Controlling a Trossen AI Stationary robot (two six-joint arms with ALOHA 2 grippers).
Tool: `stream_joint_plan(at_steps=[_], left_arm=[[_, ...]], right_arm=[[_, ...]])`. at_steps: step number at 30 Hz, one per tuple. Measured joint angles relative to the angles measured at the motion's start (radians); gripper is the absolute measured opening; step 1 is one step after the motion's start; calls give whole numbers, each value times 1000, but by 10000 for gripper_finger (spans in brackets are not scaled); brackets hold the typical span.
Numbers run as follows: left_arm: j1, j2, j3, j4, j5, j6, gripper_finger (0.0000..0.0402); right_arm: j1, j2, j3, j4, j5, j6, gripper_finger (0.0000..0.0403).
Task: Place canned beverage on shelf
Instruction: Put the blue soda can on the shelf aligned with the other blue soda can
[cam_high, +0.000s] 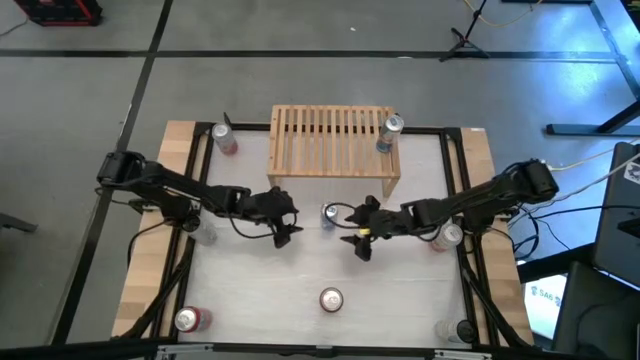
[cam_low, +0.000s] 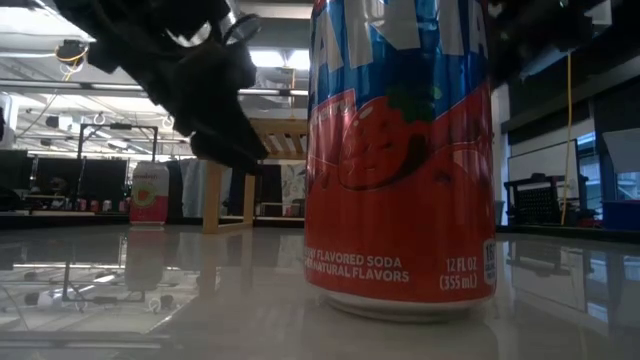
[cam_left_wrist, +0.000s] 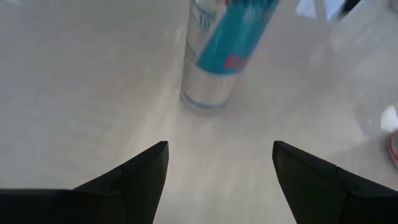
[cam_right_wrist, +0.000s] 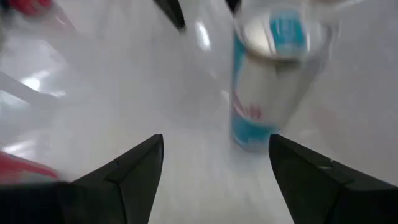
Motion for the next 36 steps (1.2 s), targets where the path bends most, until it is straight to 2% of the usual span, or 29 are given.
stream_joint_plan(at_steps=[3,9,20,29,36], left_arm=[[7,43,3,72,4,19,279],[7,117,7,172,31,63,279],[38,131,6,220,63,131,279],[38,233,6,410,190,129,279],[41,246,6,434,199,128,279]], right_arm=[[0,42,0,2,47,6,280],[-27,100,0,37,25,-21,280],[-140,185,-25,295,-52,-203,280],[-138,274,-24,495,-43,-264,280],[-138,319,-23,541,-51,-265,280]])
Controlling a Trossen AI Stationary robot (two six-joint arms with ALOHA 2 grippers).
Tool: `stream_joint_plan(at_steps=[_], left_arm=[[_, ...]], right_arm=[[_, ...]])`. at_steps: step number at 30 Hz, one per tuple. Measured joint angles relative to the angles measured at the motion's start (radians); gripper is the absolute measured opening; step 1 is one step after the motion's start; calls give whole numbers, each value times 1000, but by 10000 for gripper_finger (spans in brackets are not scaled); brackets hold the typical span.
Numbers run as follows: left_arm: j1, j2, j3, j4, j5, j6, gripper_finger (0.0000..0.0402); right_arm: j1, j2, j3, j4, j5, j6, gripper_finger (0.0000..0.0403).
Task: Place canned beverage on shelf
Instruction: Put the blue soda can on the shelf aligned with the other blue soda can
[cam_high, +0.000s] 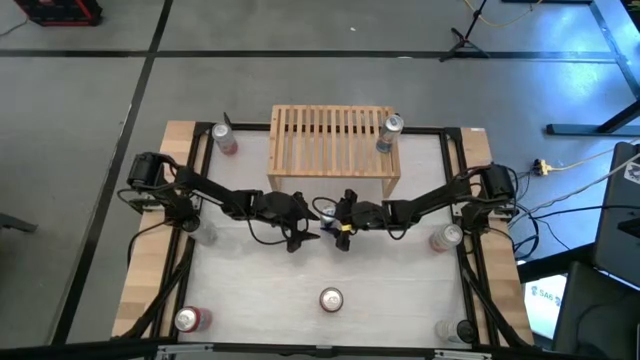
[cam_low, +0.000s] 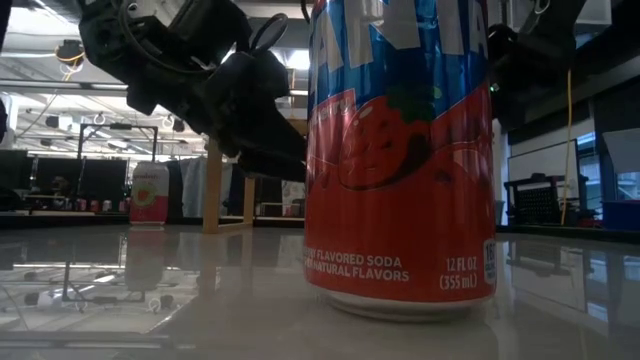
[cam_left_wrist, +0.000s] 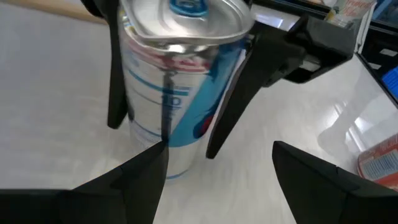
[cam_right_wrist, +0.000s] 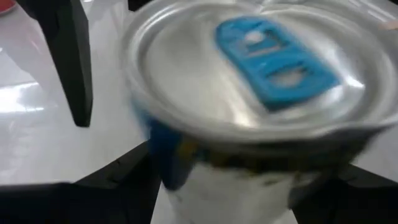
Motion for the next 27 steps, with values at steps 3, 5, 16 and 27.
stream_joint_plan(at_steps=[3,5,16,27], left_arm=[[2,0,0,-3,2,2,279],[6,0,0,-3,3,2,279],[-17,-176,0,-242,8,-7,279],[-97,-490,0,-480,-126,-54,279]], right_arm=[[0,7,0,6,-3,0,277],[0,7,0,13,-20,2,263],[4,-137,0,-73,-30,8,200],[27,-586,0,-395,2,112,200]])
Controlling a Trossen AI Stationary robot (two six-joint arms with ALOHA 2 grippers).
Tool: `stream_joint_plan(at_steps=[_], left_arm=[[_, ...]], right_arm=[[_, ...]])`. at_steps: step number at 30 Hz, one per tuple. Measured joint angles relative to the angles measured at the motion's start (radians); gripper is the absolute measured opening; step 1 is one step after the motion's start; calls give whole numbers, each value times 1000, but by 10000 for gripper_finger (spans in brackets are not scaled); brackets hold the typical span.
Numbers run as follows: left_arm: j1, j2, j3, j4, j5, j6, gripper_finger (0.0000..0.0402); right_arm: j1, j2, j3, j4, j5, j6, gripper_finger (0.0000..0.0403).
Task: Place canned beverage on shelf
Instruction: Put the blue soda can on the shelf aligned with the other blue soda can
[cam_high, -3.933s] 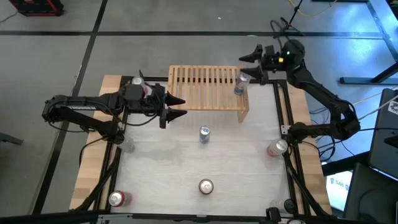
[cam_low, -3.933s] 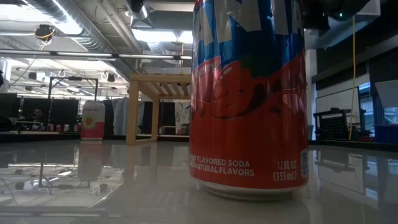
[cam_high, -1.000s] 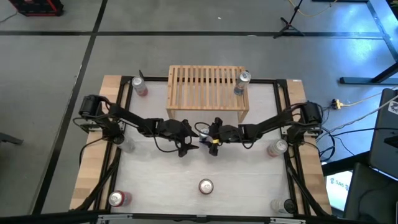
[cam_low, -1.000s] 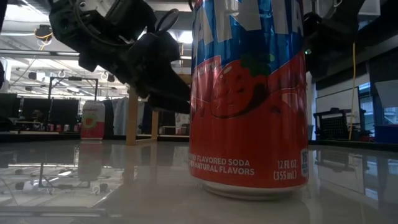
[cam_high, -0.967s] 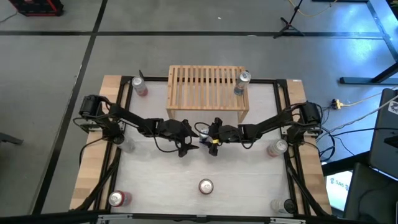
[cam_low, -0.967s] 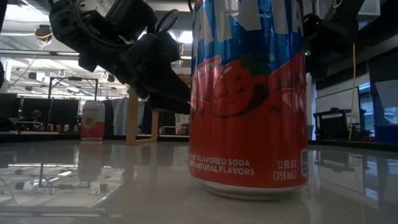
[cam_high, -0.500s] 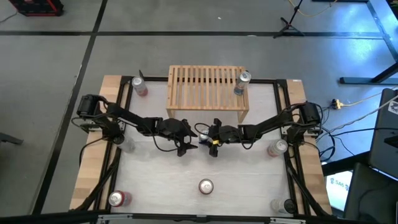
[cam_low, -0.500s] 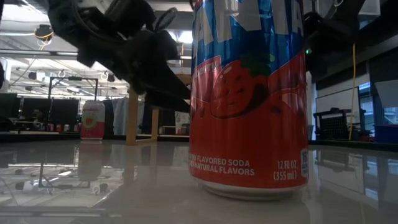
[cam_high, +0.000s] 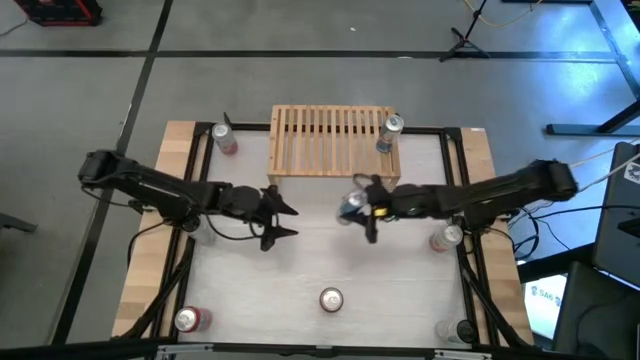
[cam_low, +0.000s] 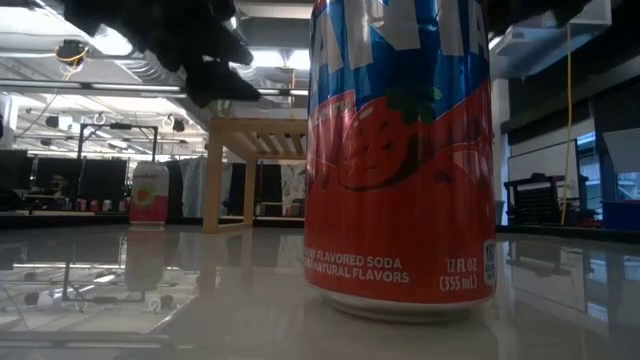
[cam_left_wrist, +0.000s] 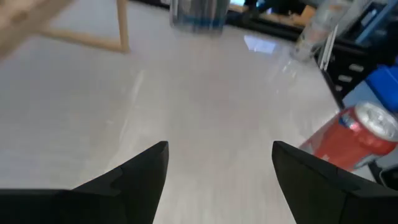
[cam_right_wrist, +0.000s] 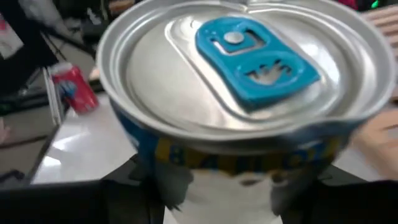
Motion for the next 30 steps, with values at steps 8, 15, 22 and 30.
stream_joint_plan(at_steps=[8,15,22,30], left_arm=[[1,-36,0,-24,-64,0,279],[1,-34,0,-19,-64,0,279],[1,-34,0,-18,-81,-17,279],[1,-34,0,-22,-100,-48,279]], right_arm=[[-83,-268,1,-273,157,-1,200],[-259,-343,2,-449,121,-45,200],[-353,-332,8,-455,64,-123,200],[-394,-268,52,-510,24,-156,200]])
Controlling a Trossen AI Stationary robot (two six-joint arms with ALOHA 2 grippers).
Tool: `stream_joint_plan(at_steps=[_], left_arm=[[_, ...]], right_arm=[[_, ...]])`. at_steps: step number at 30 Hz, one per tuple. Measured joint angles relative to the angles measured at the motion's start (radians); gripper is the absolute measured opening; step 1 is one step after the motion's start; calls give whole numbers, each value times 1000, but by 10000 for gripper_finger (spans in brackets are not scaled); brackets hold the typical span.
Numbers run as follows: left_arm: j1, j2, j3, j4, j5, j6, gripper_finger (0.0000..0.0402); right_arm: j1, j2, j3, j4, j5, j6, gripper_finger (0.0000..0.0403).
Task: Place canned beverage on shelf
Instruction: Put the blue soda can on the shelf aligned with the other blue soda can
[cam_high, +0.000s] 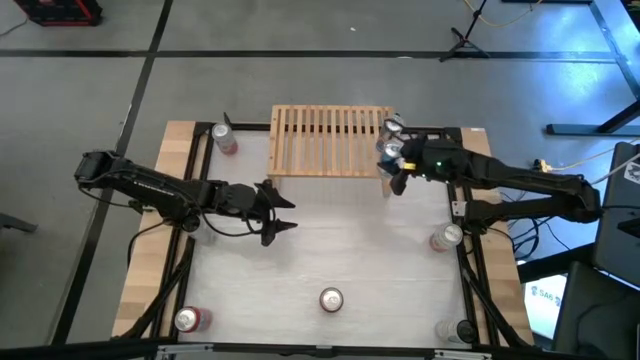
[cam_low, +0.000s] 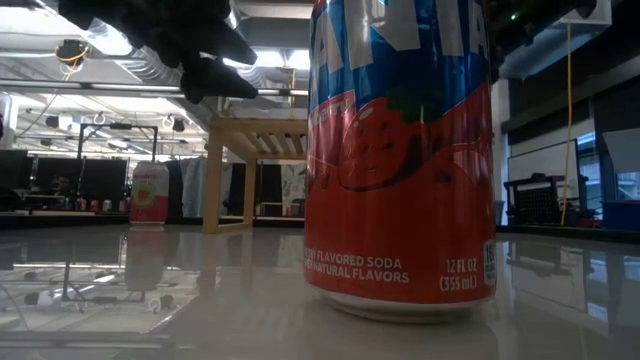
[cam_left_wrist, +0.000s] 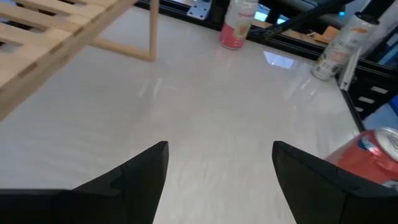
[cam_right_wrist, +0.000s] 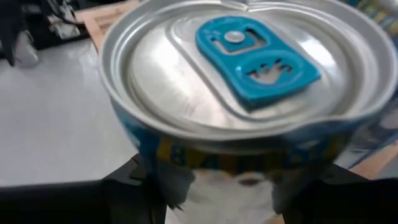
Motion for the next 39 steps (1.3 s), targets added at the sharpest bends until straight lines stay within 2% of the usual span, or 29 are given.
stream_joint_plan(at_steps=[3,16,22,26,39], left_arm=[[0,0,0,0,-24,-1,279],[0,0,0,6,-26,-10,279],[0,0,0,7,-25,-35,279],[0,0,0,8,-21,-61,279],[-1,0,0,8,3,-63,279]], right_arm=[[-28,31,2,22,-40,4,200],[-40,38,2,37,-41,3,200],[-40,38,0,37,-33,21,244],[-40,38,0,37,-31,20,260],[-39,40,55,-11,2,16,252]])
